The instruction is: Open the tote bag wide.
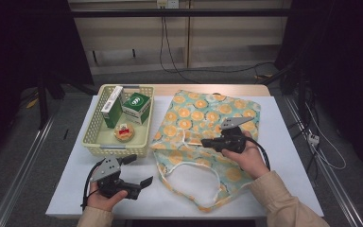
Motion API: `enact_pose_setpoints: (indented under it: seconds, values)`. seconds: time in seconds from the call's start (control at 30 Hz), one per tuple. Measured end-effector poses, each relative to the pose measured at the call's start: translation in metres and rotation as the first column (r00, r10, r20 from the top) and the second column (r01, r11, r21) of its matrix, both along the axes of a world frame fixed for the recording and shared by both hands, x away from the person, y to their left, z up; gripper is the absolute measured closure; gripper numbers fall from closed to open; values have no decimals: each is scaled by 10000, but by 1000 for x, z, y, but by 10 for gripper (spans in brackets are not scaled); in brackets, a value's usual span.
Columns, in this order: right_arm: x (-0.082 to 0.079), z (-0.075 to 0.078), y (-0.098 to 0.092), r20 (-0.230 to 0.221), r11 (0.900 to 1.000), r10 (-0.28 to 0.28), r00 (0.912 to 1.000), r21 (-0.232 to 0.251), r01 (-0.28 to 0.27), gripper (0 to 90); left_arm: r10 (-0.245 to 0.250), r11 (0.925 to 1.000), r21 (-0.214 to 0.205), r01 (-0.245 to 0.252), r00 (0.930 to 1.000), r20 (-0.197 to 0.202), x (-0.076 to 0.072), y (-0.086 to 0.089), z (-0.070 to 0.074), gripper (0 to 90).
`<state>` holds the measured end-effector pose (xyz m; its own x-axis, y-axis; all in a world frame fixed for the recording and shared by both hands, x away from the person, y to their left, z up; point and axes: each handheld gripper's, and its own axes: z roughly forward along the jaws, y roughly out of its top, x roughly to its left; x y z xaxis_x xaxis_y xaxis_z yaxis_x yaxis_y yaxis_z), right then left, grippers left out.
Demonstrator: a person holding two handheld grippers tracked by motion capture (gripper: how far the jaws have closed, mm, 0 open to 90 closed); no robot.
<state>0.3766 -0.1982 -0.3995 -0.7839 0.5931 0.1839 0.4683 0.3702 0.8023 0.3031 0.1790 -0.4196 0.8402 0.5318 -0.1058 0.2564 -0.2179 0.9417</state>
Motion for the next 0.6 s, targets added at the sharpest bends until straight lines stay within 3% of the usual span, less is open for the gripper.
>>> enact_pose_setpoints:
  seconds: [0.07, 0.27, 0.37, 0.5, 0.6]
  values:
    - [-4, -6, 6, -182, 9998, 150, 9997, 109, -148, 900, -5, 10000, -26, 5, 10000, -10, 0, 0, 0, 37]
    - [-8, -28, 13, -481, 9988, 412, 9980, -243, -424, 900, -25, 10000, -1, 25, 10000, 1, 0, 0, 0, 37]
    - [-4, -34, 12, -447, 9974, 255, 9987, -658, -284, 900, -11, 10000, -33, 11, 10000, -13, 0, -1, 0, 37]
    - [5, -37, 4, -35, 9963, -364, 9993, -779, 360, 866, -30, 10000, 32, 30, 10000, 18, 0, -1, 0, 37]
    - [15, -42, -2, -57, 9943, -720, 9974, -790, 713, 825, -66, 9999, 90, 65, 10000, 68, 0, -1, 0, 37]
